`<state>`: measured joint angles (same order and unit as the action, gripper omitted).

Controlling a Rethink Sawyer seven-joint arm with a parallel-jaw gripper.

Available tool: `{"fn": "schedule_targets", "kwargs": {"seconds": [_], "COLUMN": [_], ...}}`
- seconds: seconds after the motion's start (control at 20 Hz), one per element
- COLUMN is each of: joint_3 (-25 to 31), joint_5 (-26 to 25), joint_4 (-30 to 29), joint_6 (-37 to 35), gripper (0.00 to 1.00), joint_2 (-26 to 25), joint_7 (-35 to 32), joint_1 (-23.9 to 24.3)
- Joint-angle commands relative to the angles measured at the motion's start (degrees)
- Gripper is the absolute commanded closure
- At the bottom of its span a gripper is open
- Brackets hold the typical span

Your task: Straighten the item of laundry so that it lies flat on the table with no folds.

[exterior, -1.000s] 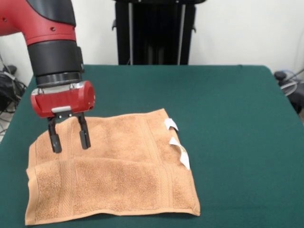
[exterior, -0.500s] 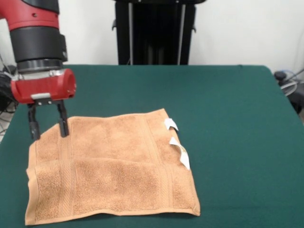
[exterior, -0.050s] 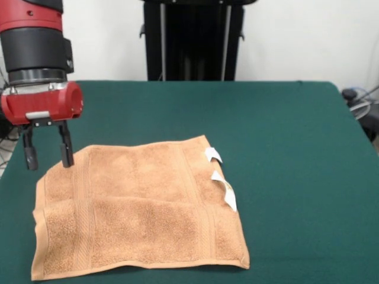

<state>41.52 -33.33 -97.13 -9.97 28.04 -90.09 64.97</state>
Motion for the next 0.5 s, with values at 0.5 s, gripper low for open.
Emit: {"fn": "schedule_targets", "kwargs": {"seconds": [0.5], "joint_3": [-5.6], "joint_5": [-5.8], "joint_4": [-1.5], "joint_6": [1.5], "gripper": [0.0], "joint_2": [-2.8], "joint_7": [-1.9], "joint_1": [-5.3]}}
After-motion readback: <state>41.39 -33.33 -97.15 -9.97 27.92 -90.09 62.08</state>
